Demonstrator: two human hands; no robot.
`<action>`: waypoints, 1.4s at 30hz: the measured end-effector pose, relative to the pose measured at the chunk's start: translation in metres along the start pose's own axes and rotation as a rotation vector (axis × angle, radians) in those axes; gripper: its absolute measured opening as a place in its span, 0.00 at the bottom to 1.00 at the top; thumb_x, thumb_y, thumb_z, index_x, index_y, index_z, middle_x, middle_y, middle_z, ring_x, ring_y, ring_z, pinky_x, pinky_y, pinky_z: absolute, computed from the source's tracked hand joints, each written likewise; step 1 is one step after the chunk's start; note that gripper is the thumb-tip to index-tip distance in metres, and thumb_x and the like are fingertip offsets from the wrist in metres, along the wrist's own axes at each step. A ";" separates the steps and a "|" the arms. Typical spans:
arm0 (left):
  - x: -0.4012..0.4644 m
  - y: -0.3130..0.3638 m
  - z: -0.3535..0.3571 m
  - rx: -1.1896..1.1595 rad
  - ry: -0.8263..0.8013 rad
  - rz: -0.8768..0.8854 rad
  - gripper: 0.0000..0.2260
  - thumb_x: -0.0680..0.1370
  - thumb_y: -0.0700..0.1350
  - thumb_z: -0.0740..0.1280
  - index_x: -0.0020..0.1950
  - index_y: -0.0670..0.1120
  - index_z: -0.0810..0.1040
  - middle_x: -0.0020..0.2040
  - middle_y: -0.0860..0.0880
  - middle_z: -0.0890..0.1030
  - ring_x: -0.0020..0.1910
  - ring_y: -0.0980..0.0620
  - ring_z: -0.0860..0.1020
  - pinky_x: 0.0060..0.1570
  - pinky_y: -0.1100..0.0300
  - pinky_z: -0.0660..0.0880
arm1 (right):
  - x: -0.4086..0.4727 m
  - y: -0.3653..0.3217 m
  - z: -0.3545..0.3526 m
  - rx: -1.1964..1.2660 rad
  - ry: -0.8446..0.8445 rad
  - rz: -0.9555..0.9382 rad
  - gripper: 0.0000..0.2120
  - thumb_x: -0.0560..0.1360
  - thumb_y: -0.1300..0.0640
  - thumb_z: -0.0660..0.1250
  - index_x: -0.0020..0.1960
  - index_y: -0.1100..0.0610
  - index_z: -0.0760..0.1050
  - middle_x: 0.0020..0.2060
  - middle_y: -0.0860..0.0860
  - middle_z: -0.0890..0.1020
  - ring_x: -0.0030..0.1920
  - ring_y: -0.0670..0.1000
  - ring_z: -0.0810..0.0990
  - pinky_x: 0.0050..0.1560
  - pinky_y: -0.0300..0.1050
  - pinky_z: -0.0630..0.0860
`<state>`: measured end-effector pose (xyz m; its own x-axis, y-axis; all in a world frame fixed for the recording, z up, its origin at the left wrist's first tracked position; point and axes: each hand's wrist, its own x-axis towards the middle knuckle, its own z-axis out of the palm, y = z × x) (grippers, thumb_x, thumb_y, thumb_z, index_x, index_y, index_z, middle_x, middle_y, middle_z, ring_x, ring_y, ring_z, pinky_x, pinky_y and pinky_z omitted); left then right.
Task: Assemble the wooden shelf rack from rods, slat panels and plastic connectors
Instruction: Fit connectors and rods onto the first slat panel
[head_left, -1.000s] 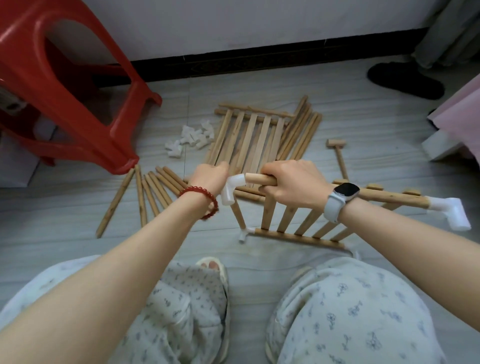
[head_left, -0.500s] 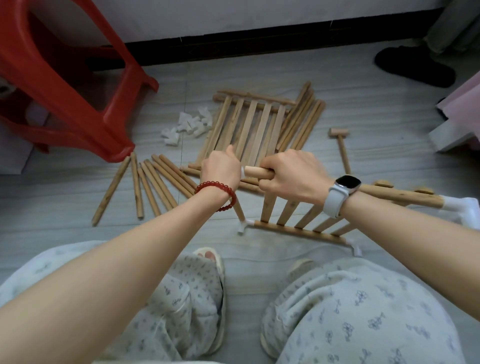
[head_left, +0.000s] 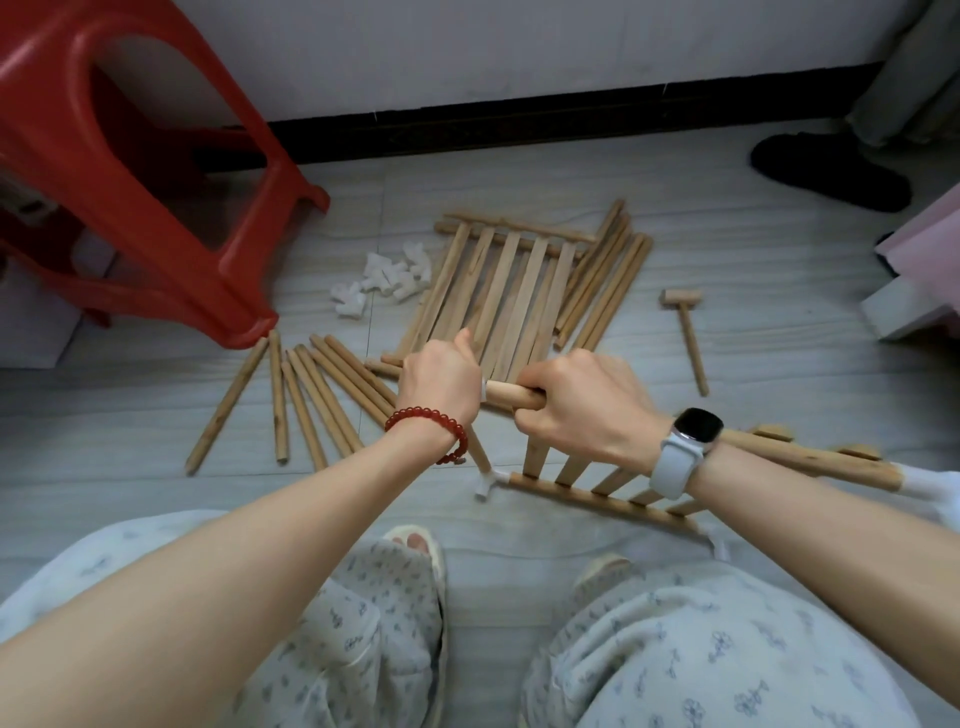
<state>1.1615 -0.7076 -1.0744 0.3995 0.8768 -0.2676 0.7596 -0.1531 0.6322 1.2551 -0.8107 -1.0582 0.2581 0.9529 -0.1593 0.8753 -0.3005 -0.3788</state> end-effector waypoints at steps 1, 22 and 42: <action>-0.001 -0.001 -0.001 0.005 0.000 0.003 0.24 0.82 0.52 0.50 0.30 0.43 0.69 0.35 0.39 0.78 0.37 0.40 0.80 0.42 0.47 0.79 | -0.001 -0.001 0.000 -0.002 0.001 -0.008 0.07 0.72 0.54 0.61 0.35 0.50 0.69 0.25 0.47 0.70 0.32 0.53 0.73 0.28 0.41 0.62; 0.009 0.010 0.005 0.006 -0.204 0.150 0.22 0.81 0.54 0.54 0.30 0.45 0.69 0.32 0.45 0.76 0.37 0.42 0.80 0.41 0.53 0.76 | 0.002 0.017 -0.005 -0.063 -0.035 -0.120 0.06 0.77 0.50 0.59 0.47 0.50 0.71 0.38 0.46 0.75 0.39 0.52 0.75 0.38 0.46 0.70; 0.045 0.017 0.011 -0.439 -0.563 0.014 0.19 0.81 0.53 0.52 0.33 0.48 0.66 0.29 0.50 0.66 0.27 0.51 0.63 0.30 0.59 0.62 | -0.002 0.041 -0.013 -0.156 -0.003 -0.058 0.17 0.79 0.42 0.51 0.55 0.55 0.69 0.41 0.51 0.79 0.37 0.52 0.74 0.37 0.46 0.68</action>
<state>1.1983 -0.6762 -1.0839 0.7022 0.4898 -0.5168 0.5223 0.1388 0.8414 1.2959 -0.8249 -1.0615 0.2037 0.9683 -0.1443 0.9416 -0.2342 -0.2418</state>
